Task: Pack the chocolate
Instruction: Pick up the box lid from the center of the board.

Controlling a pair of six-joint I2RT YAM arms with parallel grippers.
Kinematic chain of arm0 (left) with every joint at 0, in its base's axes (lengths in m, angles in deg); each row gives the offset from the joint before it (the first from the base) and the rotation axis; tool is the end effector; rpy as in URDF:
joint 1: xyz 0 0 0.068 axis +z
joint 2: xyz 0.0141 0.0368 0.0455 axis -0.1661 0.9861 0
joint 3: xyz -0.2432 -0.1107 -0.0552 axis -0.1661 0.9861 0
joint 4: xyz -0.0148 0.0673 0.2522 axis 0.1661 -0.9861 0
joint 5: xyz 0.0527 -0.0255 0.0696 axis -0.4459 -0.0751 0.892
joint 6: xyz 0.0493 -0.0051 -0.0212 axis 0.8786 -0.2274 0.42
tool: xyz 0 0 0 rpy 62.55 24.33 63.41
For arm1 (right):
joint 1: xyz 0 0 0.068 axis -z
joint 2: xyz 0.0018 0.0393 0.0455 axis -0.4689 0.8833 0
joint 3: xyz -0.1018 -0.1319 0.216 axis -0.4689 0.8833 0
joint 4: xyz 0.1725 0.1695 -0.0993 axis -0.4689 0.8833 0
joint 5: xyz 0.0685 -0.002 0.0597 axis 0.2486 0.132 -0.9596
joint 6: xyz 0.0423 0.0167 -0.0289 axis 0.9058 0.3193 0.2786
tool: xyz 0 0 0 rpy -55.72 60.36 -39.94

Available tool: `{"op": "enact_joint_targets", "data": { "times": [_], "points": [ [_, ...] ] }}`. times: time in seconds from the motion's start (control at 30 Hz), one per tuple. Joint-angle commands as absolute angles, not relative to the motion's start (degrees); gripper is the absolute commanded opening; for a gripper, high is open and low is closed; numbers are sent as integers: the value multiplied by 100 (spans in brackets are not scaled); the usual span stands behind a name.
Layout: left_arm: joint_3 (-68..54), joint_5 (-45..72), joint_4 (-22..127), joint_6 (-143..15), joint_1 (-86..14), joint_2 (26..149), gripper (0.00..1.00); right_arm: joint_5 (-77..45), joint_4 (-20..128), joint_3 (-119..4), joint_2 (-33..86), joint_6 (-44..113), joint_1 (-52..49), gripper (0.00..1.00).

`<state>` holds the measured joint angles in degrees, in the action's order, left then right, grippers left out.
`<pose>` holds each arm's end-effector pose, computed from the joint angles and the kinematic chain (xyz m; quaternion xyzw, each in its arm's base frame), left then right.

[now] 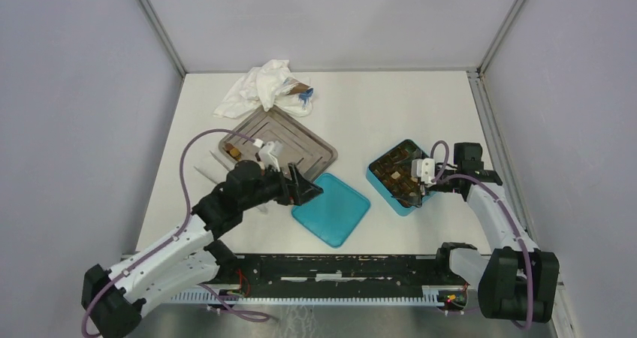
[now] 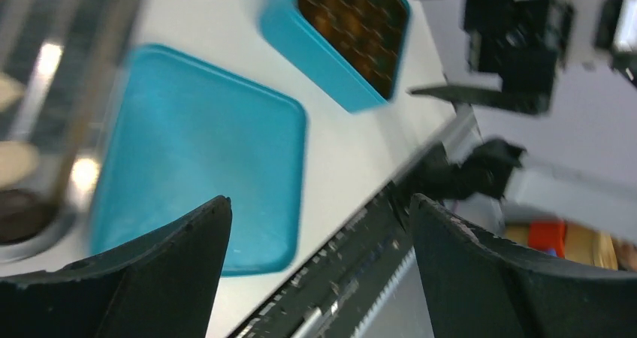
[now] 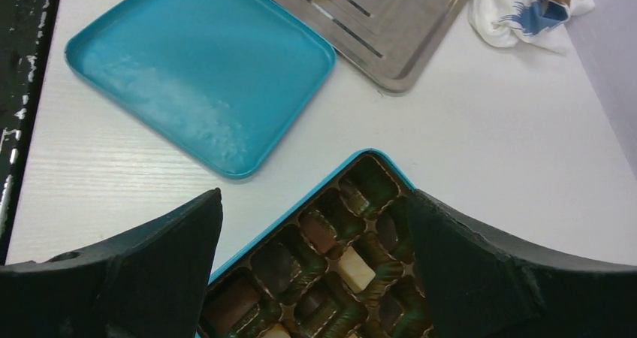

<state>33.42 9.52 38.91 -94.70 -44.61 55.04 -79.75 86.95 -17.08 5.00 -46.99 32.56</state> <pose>0.1424 -0.1090 0.2617 0.0063 0.8297 -0.4136 0.3749 0.1818 0.0193 0.2207 -0.5777 0.5489 0.2934 0.5281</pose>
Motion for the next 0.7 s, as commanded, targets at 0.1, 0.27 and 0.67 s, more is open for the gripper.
{"op": "enact_joint_targets", "data": {
  "times": [0.1,0.27,0.67],
  "points": [
    [3304,1876,5600,-9188,-6431,6538,88,-7946,10082,-2421,1097,-5827,3268,93],
    [2668,3316,5326,-9026,-7605,7696,80,-7105,8701,-2546,1187,-3569,3271,96],
    [-333,5105,2279,-9317,-8598,11090,35,-5887,7191,-2248,961,-1638,3271,98]
  ]
}}
